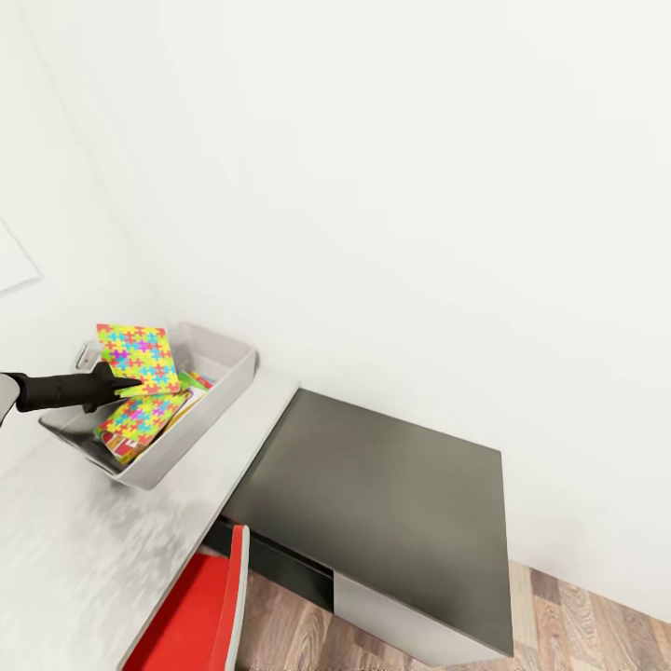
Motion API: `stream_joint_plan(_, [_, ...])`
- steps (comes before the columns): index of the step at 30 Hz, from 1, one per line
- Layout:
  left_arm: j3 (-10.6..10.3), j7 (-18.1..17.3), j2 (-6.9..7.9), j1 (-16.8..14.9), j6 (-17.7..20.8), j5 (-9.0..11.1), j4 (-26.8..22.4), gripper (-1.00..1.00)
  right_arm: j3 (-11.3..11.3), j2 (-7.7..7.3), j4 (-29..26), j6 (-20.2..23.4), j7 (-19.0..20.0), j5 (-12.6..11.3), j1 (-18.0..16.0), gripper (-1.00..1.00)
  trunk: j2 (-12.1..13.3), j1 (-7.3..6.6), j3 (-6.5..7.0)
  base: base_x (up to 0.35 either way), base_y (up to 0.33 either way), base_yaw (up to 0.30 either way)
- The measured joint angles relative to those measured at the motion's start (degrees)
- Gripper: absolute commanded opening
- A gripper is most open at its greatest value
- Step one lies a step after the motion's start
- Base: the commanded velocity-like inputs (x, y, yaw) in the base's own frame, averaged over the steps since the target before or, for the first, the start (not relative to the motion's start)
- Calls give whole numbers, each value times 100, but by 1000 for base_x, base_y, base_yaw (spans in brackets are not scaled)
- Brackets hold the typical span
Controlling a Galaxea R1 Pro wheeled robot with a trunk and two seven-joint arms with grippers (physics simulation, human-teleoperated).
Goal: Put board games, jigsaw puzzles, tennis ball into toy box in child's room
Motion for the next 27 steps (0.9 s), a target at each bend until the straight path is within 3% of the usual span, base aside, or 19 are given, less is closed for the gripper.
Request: stream_joint_plan(27, [5, 14, 0, -2, 0, 11, -2, -100, 0, 3, 0, 0, 0, 2, 0, 100, 0, 0, -251, 0, 0, 0])
